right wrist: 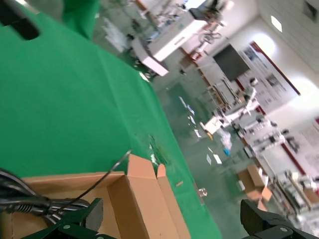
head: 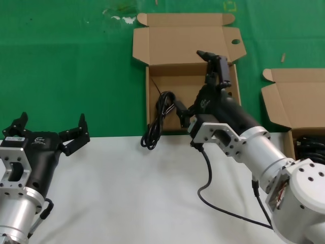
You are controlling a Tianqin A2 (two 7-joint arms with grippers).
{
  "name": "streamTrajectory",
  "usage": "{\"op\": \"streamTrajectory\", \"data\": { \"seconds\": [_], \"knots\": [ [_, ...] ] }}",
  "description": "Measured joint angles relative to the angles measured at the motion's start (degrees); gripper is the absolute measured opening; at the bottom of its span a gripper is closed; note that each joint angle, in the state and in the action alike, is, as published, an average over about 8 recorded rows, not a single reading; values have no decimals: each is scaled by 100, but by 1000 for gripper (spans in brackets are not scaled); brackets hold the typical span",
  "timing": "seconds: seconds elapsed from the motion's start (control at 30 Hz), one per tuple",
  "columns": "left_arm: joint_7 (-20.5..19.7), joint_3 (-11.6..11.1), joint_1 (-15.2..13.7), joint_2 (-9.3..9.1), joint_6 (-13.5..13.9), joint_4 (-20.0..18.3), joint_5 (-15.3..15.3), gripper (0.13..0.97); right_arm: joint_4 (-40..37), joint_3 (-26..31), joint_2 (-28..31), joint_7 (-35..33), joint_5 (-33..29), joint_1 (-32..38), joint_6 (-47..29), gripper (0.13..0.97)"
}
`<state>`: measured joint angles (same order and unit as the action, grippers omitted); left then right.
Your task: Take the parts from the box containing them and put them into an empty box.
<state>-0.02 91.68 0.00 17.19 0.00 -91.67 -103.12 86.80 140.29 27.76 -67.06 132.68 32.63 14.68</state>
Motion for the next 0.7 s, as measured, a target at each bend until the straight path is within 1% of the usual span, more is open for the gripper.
{"op": "streamTrajectory", "data": {
  "seconds": [0.23,0.7],
  "knots": [
    [0,0,0,0,0,0,0,966,61,-612,-133,839,-370,-411,-184,962],
    [3,0,0,0,0,0,0,966,185,-1842,-401,2531,-1117,-1236,-555,966]
  ]
}}
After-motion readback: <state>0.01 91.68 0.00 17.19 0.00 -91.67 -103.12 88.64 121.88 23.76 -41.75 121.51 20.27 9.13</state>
